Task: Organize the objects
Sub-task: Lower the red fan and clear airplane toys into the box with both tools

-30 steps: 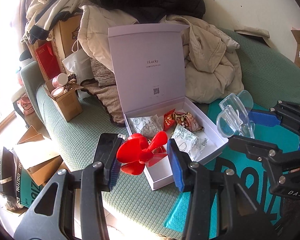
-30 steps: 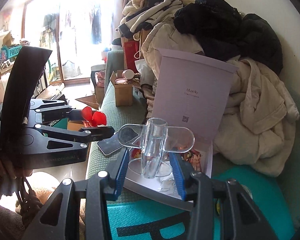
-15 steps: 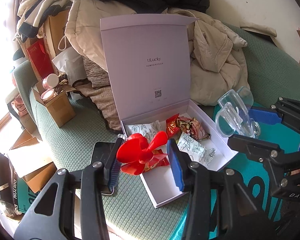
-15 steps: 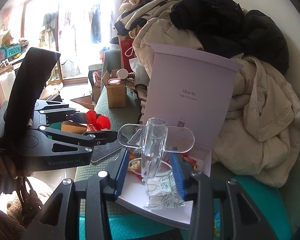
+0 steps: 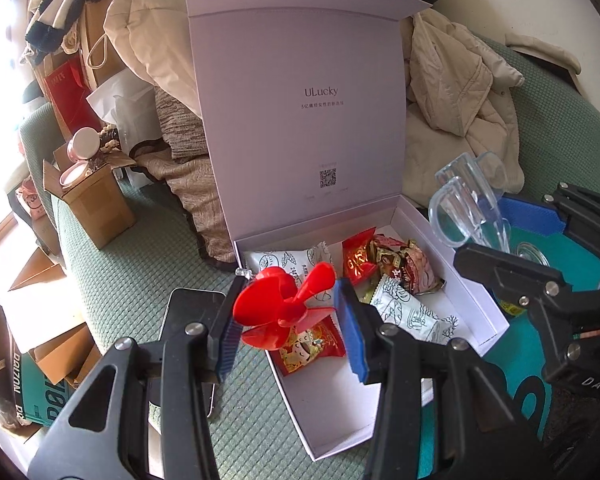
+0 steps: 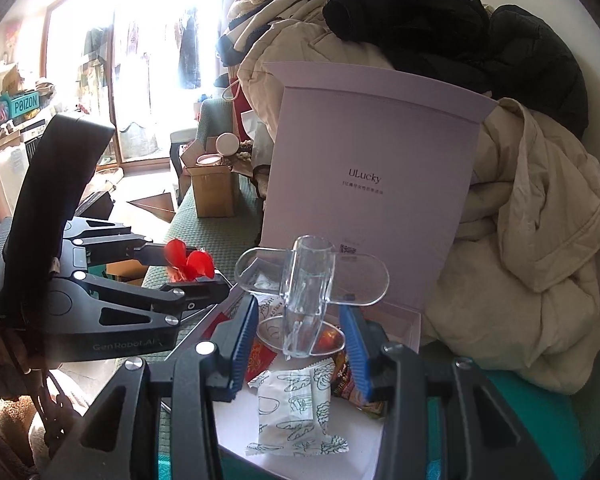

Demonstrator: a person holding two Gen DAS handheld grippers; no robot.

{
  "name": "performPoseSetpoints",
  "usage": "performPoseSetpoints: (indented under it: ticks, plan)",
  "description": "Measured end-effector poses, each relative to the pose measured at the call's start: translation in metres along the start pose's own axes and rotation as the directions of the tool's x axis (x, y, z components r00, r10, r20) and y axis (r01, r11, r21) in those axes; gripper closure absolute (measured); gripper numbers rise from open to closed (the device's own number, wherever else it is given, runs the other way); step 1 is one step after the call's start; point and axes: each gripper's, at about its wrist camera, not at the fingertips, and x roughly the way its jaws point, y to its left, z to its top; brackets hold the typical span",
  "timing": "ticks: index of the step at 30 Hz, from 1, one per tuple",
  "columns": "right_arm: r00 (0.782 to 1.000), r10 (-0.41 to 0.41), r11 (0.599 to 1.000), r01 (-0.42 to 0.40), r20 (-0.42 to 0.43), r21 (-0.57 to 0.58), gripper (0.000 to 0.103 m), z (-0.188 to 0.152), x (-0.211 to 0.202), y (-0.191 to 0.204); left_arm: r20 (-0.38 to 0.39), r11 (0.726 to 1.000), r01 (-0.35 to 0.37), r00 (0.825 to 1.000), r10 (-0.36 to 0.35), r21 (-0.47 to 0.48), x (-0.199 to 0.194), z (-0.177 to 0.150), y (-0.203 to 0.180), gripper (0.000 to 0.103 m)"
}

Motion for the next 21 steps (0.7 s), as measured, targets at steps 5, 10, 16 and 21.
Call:
performPoseSetpoints:
  ticks: [5, 10, 16, 21]
  plan:
    - [1.0, 0.024, 0.999, -0.024, 0.005, 0.024, 0.061, -0.008, 0.014, -0.008, -0.018, 1.0, 0.007, 1.0, -0.007, -0.001, 0.015, -0.002, -0.003, 0.061]
    - [0.999, 0.041, 0.998, -0.04, -0.014, 0.046, 0.061, -0.018, 0.026, -0.017, -0.032, 1.0, 0.015, 0.999, -0.014, 0.004, 0.028, -0.003, -0.009, 0.061]
    - [0.999, 0.034, 0.996, -0.032, -0.028, 0.085, 0.06, -0.028, 0.032, -0.029, -0.048, 1.0, 0.022, 0.999, -0.022, 0.004, 0.042, -0.005, -0.015, 0.061]
    - [0.998, 0.026, 0.996, -0.021, -0.054, 0.092, 0.06, -0.036, 0.037, -0.034, -0.068, 0.999, 0.028, 0.997, -0.026, 0.022, 0.05, -0.008, -0.023, 0.061]
